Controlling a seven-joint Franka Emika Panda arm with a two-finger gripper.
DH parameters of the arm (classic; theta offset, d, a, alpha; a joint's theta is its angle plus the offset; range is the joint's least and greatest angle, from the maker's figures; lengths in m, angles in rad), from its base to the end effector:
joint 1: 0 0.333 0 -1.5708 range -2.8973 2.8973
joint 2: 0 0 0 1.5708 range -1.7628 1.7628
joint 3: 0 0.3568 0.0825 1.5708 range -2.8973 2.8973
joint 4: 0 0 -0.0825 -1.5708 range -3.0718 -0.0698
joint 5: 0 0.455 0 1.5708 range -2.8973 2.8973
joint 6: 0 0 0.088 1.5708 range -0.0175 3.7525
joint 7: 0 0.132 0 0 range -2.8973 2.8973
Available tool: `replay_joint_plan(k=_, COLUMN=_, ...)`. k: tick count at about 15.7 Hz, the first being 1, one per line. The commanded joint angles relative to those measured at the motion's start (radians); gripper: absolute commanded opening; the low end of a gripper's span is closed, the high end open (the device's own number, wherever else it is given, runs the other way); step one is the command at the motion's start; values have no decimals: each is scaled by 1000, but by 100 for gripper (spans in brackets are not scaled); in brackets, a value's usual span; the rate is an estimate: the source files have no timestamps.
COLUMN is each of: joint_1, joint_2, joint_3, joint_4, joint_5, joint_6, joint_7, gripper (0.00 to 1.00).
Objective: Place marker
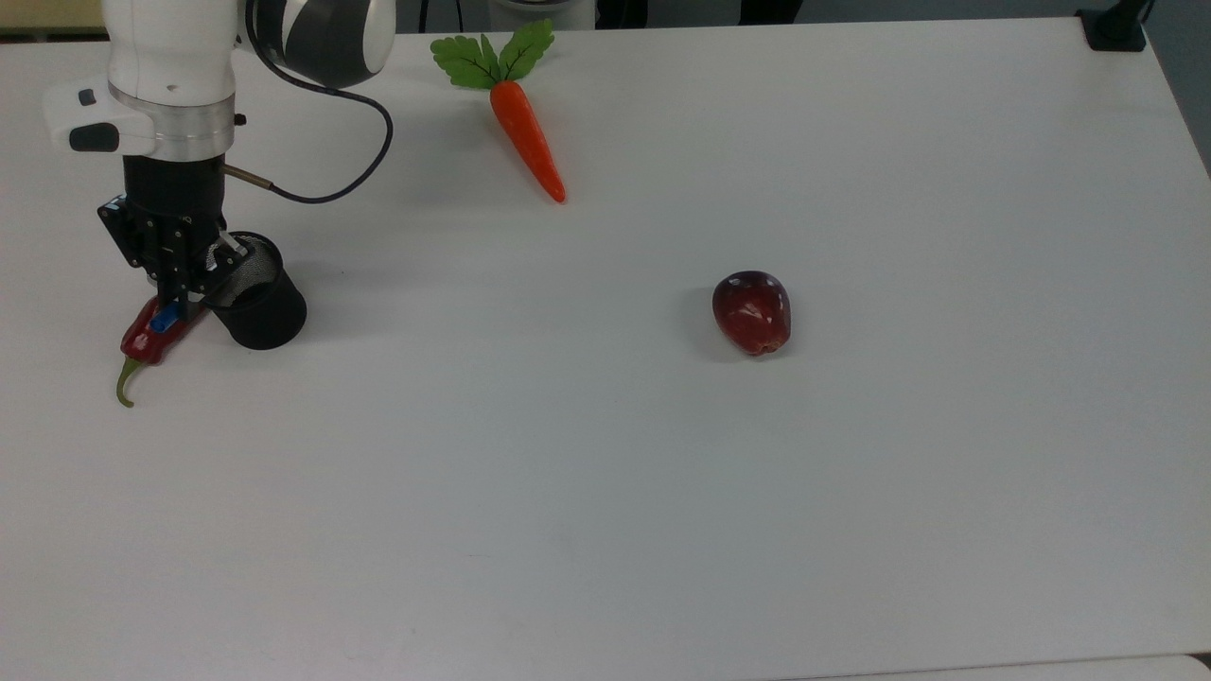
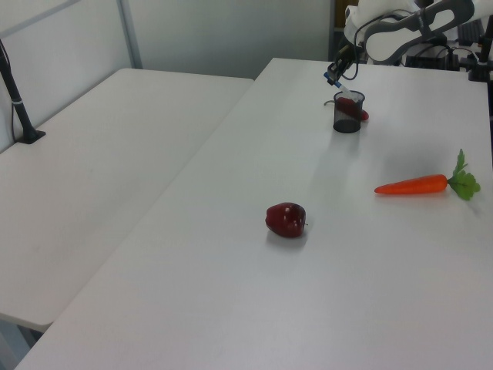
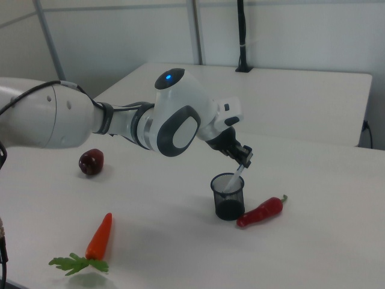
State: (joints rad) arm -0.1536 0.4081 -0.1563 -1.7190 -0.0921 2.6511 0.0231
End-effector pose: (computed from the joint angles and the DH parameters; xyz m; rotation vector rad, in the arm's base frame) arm 0.7561 -0.2264 0.3906 2.8356 -0.3333 0.7374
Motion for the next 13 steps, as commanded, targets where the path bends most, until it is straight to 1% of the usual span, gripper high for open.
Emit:
replay_joint_plan(k=1, joint_1=6, joint_2=-18, joint_3=-3, joint_4=-31, joint_5=-14, joint_6=32, joint_7=6, gripper=59)
replay_joint_plan(k=2, joint_1=8, joint_2=-18, joint_3=-3, joint_4=-30, joint_5=-12, joint_6=32, joint_7=6, gripper=87)
replay_joint_plan(k=3, joint_1=8, joint_2=-18, joint_3=-3, joint_4=-28, joint_5=-12, joint_6=30, joint_7=8, gripper=100)
replay_joint_plan(k=7, joint_1=15, joint_2=-23, joint_3=-2, joint_4=-21, joint_5=-12, joint_6=27, joint_7=41, gripper=100)
replay_joint_plan(k=11, joint_1=58, joint_2=-40, joint_3=3, joint_4=-1, joint_5=-11, joint_6=20, joint_7=69, gripper=100)
replay_joint_plan(k=13, joint_1=95, joint_2=-51, joint_3=4, joint_4=2, joint_5=-11, joint_6=16, joint_7=98, gripper=100)
